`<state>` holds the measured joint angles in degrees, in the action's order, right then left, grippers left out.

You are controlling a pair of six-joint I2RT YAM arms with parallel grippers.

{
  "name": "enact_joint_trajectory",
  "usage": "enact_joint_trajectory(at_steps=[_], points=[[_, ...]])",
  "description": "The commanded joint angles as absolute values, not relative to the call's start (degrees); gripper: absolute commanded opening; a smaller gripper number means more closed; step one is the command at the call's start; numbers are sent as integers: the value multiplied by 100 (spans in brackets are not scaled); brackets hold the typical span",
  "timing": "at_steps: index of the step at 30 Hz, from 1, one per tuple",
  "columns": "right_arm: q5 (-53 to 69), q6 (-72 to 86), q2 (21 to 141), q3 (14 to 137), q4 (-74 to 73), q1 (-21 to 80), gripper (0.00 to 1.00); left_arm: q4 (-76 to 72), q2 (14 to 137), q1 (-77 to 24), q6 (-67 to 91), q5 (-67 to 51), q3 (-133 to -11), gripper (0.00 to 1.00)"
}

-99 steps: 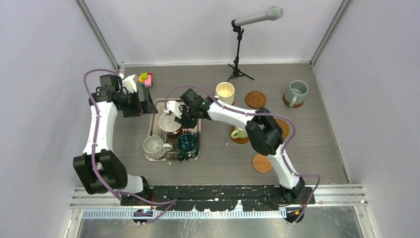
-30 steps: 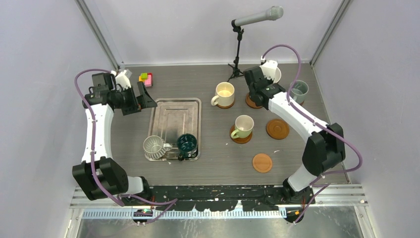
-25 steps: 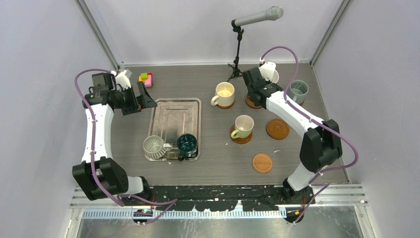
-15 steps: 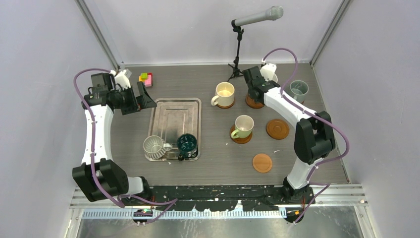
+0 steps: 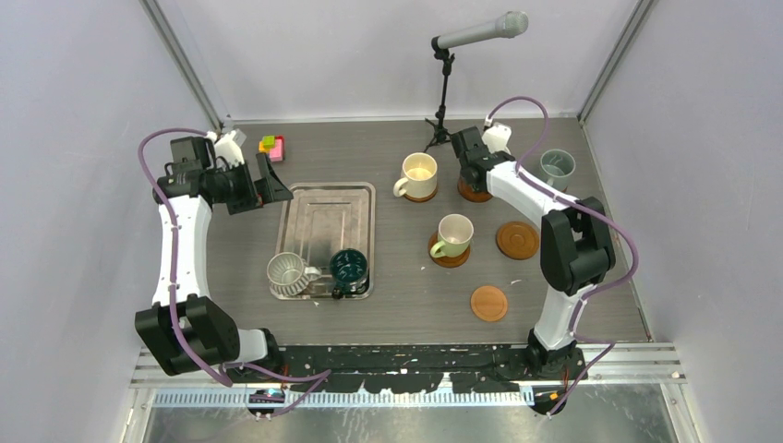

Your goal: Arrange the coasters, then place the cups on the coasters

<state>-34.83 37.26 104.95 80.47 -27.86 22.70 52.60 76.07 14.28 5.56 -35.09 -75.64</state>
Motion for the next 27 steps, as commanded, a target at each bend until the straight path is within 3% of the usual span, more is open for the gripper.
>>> enact_joint_trajectory(at_steps=[1, 24, 27], points=[[-3767, 3939, 10419, 8375, -2197, 2254, 0, 5028, 7492, 1476, 562, -3695, -7530, 100], [-3678, 4165, 10694, 8350, -2549, 2307, 0, 4957, 7578, 1476, 729, -3821, -7526, 100], [-3622, 4170, 10705, 8320, -2562, 2320, 9, 4953, 7581, 1476, 728, -3820, -7538, 100]])
